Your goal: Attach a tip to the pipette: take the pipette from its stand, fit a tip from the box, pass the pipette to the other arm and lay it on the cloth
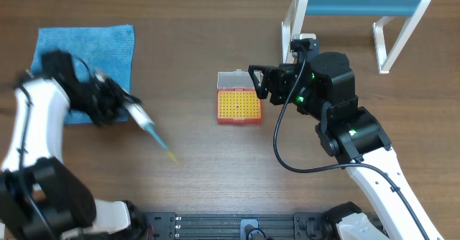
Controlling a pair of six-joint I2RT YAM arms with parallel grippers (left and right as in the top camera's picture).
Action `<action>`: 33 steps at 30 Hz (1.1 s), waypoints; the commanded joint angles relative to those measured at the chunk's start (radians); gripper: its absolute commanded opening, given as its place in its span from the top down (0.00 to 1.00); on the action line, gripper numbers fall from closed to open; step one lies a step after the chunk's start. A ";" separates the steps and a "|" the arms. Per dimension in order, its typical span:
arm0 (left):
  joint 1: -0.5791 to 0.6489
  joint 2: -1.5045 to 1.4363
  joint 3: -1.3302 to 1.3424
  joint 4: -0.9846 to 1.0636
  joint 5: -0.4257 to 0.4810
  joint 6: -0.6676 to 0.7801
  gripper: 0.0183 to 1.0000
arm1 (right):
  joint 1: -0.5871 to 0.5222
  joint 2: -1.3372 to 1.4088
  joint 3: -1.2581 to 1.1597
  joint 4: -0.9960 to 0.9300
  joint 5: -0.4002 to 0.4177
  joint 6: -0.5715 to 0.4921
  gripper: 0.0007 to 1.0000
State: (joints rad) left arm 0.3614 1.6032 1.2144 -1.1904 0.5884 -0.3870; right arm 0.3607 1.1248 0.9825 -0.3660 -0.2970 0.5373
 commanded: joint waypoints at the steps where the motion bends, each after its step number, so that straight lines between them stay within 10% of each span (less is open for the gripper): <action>1: 0.005 0.241 0.550 -0.250 -0.458 0.239 0.99 | -0.004 0.000 0.002 0.001 -0.011 0.006 0.14; 9: 0.004 0.636 1.199 -0.251 -0.754 0.463 0.99 | -0.004 0.054 0.002 -0.224 -0.011 0.053 0.14; 16: 0.007 0.791 1.256 -0.183 -0.849 0.664 0.99 | -0.003 0.115 0.002 -0.211 -0.011 0.163 0.14; 33: 0.018 1.029 1.256 -0.204 -0.740 0.668 0.99 | 0.039 0.152 0.002 -0.084 -0.011 0.237 0.14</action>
State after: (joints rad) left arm 0.3737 2.6076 2.4485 -1.4139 -0.1673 0.2687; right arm 0.3748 1.2728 0.9829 -0.4549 -0.3016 0.7597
